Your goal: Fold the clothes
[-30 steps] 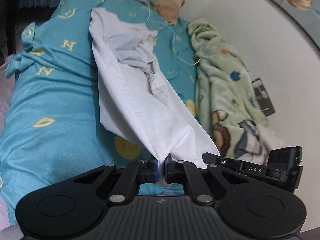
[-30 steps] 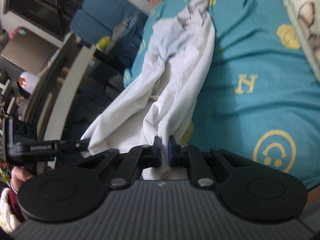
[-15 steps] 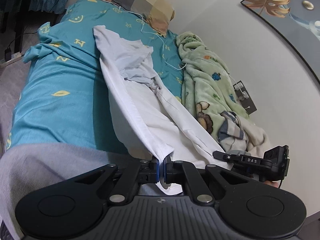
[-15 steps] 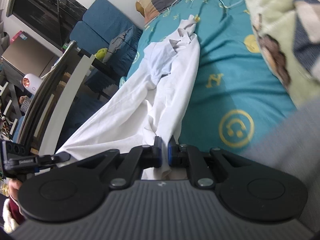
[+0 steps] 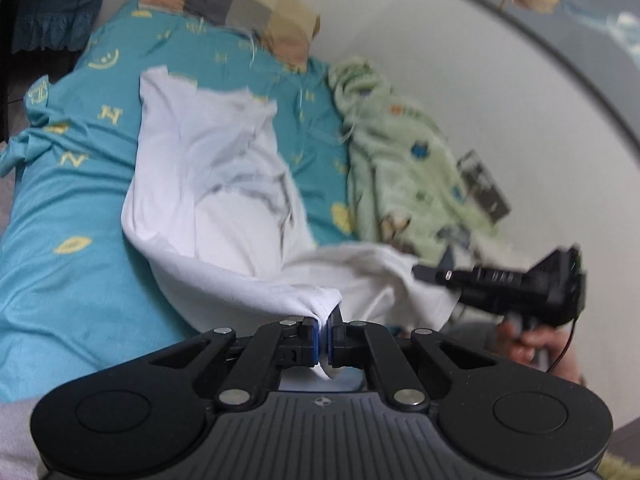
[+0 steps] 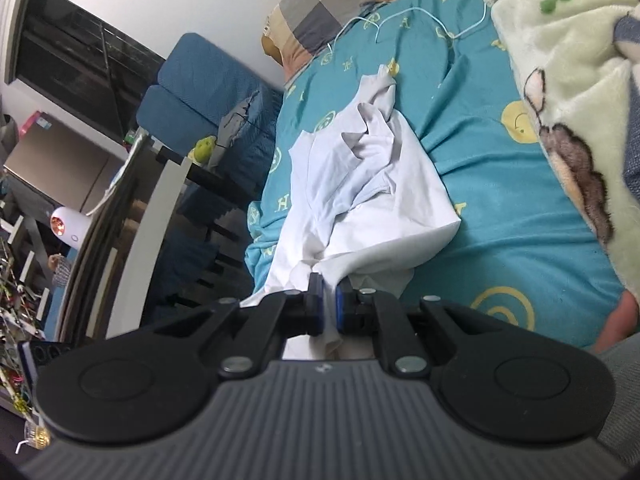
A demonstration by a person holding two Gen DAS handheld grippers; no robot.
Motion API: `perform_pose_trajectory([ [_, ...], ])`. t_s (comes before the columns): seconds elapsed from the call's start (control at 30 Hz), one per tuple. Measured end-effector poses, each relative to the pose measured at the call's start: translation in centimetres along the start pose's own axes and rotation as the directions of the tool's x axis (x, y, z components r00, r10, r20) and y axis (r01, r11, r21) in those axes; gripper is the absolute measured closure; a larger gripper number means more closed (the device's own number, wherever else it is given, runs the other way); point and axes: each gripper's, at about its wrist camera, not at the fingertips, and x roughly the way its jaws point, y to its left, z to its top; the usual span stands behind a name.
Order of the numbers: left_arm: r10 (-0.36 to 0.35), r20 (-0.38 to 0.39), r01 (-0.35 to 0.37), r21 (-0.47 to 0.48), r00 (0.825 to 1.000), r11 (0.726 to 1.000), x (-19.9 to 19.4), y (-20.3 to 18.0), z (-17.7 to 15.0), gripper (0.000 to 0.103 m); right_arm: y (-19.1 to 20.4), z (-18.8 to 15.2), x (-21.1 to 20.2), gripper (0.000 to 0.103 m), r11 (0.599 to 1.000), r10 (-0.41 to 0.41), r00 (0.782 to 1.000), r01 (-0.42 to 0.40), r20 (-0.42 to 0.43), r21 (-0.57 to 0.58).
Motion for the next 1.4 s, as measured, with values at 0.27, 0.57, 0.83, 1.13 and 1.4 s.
perform_pose_trajectory([
  [0.27, 0.073, 0.053, -0.064, -0.157, 0.996, 0.986, 0.2, 5.0, 1.1, 0.099, -2.3, 0.8, 3.7, 0.093, 0.992, -0.124, 0.986, 0.125, -0.116, -0.001],
  [0.57, 0.111, -0.149, -0.120, -0.053, 0.983, 0.991, 3.5, 4.9, 1.0, 0.097, -0.2, 2.3, 5.6, 0.092, 0.974, -0.205, 0.962, 0.181, -0.181, -0.139],
  [0.83, 0.084, -0.097, -0.085, -0.005, 0.992, 0.996, 2.2, 6.4, 3.2, 0.023, 0.0, 3.0, 4.3, 0.059, 0.947, -0.229, 0.942, 0.157, -0.247, -0.282],
  [1.13, 0.150, 0.086, -0.142, -0.089, 0.985, 0.986, 11.3, 14.8, 18.2, 0.014, -0.4, 13.5, 12.9, 0.036, 0.947, -0.161, 0.982, 0.126, -0.095, -0.297],
  [1.4, 0.261, 0.100, -0.235, -0.220, 0.960, 0.947, 26.8, 25.4, 27.6, 0.017, -4.1, 23.0, 29.9, 0.037, 0.945, -0.174, 0.983, 0.182, 0.053, -0.271],
])
